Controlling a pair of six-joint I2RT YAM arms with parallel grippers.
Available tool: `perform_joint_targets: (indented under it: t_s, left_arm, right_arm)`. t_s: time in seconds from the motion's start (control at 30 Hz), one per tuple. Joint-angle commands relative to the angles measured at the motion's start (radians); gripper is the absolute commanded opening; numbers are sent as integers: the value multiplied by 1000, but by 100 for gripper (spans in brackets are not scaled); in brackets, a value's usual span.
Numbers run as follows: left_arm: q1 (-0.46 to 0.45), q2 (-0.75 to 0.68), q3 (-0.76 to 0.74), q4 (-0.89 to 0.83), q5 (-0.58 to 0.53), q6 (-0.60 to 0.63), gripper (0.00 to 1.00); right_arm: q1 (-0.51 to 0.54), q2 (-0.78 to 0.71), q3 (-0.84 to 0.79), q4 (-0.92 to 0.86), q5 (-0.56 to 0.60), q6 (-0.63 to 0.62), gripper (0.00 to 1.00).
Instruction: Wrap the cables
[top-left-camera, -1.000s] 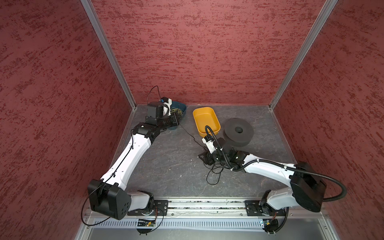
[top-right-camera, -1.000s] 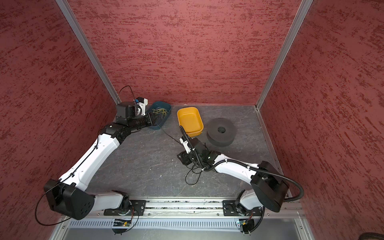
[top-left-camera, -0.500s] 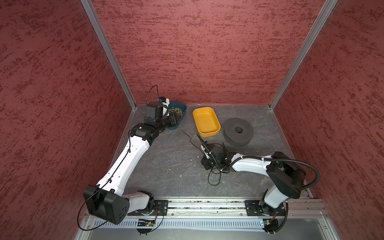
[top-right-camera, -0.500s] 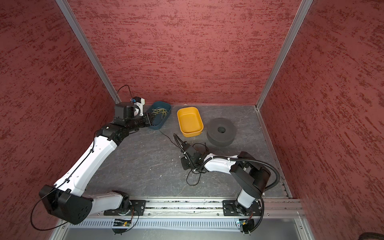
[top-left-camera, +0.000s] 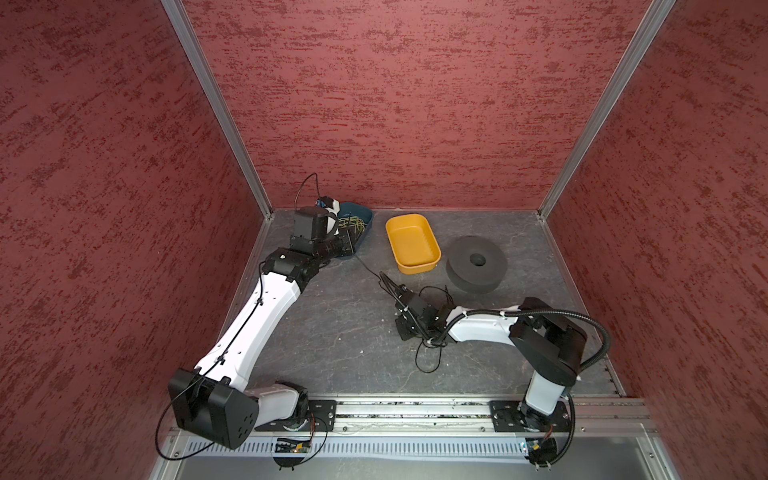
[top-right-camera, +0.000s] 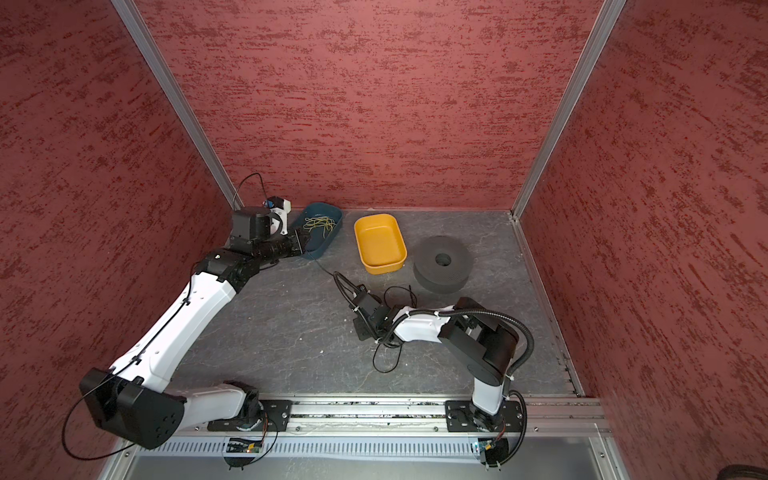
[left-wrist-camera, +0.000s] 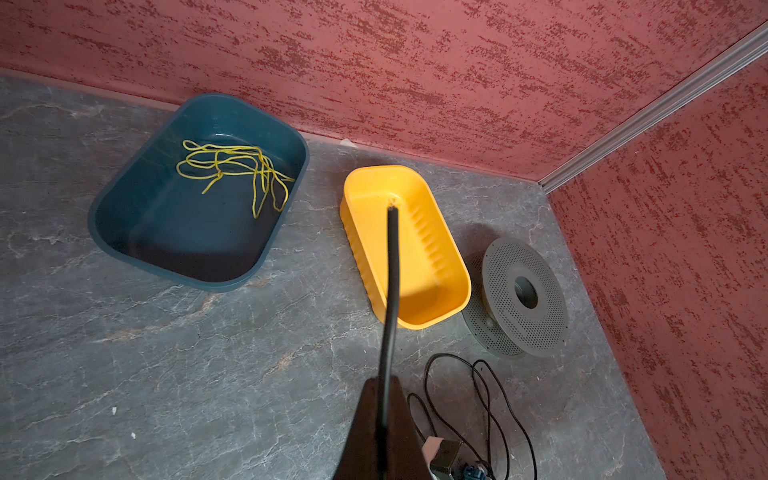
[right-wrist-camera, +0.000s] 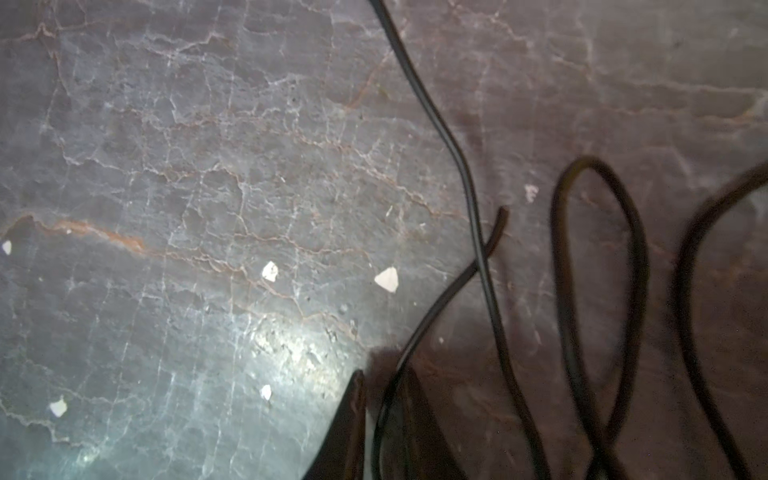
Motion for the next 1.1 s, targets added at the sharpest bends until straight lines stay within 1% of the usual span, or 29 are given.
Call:
perform_joint_targets:
  t_s: [0.0, 0.07, 0.13, 0.17, 0.2, 0.23, 0.27, 0.37, 0.4, 0.5, 0.67, 0.8, 0.87, 0.93, 1.0, 1.07]
  left_arm:
    - [1, -9, 2, -9, -19, 19, 0]
    - [3, -18, 5, -16, -30, 23, 0]
    - [5, -27, 3, -18, -35, 24, 0]
    - [5, -30, 3, -18, -33, 22, 0]
    - [5, -30, 0, -19, -32, 21, 0]
    - [5, -30, 1, -19, -32, 18, 0]
    - [5, -29, -1, -20, -31, 18, 0]
    - [5, -27, -13, -16, -24, 14, 0]
    - [5, -27, -16, -14, -23, 13, 0]
    - [5, -26, -27, -15, -19, 14, 0]
    - [10, -34, -57, -16, -29, 16, 0]
    - [13, -39, -81, -10, -31, 14, 0]
    - [14, -34, -81, -13, -24, 13, 0]
    - [13, -31, -81, -10, -19, 10, 0]
    - [11, -29, -83, -7, -19, 8, 0]
    - [11, -26, -83, -6, -18, 8, 0]
  right_arm:
    - [7, -58, -20, -9, 63, -4, 0]
    - [6, -161, -66, 39, 48, -24, 0]
    - [6, -255, -101, 91, -13, -58, 0]
    - [7, -297, -113, 114, -57, -77, 7]
    - [7, -323, -116, 121, -82, -90, 27]
    - [7, -333, -108, 108, -103, -103, 42]
    - [6, -360, -92, 81, -109, -110, 49]
    - [5, -419, -105, 43, -103, -105, 65]
    - [5, -446, -124, 43, -91, -94, 68]
    - [-10, -542, -195, 24, -43, -31, 71]
    - [-51, -668, -274, -123, 97, 129, 68]
    - [-87, -773, -349, -213, 158, 250, 66]
    - [-106, -814, -374, -261, 161, 303, 66]
    - [-132, -845, -413, -269, 130, 339, 66]
    - [-158, -859, -448, -254, 108, 362, 65]
    - [-189, -861, -489, -199, 66, 365, 65]
